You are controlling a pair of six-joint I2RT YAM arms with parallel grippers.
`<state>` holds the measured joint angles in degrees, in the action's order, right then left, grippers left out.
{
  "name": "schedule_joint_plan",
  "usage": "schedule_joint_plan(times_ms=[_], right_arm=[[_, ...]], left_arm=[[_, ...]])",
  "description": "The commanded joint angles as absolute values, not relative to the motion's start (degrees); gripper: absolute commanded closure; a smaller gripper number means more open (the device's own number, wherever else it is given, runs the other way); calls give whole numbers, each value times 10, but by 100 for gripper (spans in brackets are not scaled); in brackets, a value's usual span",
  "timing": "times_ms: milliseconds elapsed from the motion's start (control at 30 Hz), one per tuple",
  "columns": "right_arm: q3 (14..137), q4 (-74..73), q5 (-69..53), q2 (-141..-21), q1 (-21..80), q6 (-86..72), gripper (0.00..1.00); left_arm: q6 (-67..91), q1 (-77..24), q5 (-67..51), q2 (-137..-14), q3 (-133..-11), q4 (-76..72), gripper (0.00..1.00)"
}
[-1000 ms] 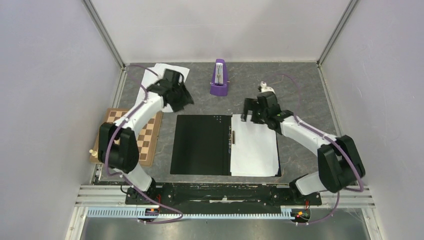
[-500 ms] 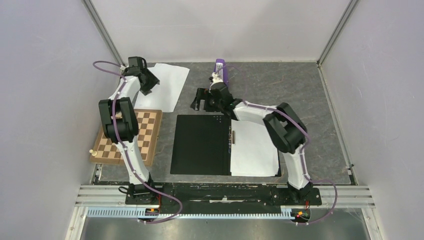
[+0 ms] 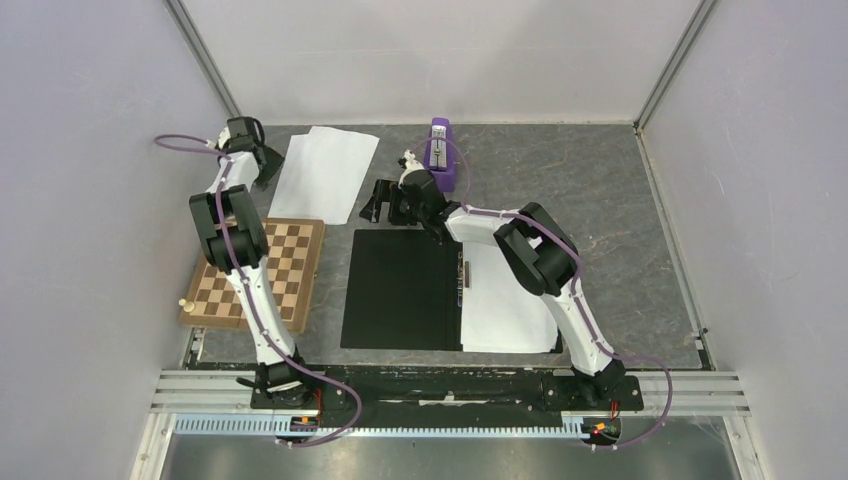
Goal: Put the files into the folder
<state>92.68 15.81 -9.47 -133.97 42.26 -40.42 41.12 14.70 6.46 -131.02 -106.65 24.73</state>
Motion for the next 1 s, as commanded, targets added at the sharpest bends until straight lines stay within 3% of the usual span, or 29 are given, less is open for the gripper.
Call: schedule_joint_plan(times_ms=[0, 367, 767, 967], right_arm=[[912, 201, -109, -1331, 422, -390, 2], [936, 180, -97, -1343, 422, -363, 2], [1050, 139, -78, -1414, 416, -363, 2], [1048, 129, -65, -1417, 412, -369, 2]], left_arm=[[466, 165, 76, -1342, -1084, 219, 36], [523, 155, 14, -1388, -1104, 310, 37], [464, 104, -15, -1407, -1135, 410, 37], [446, 76, -39, -1415, -1152, 424, 38]])
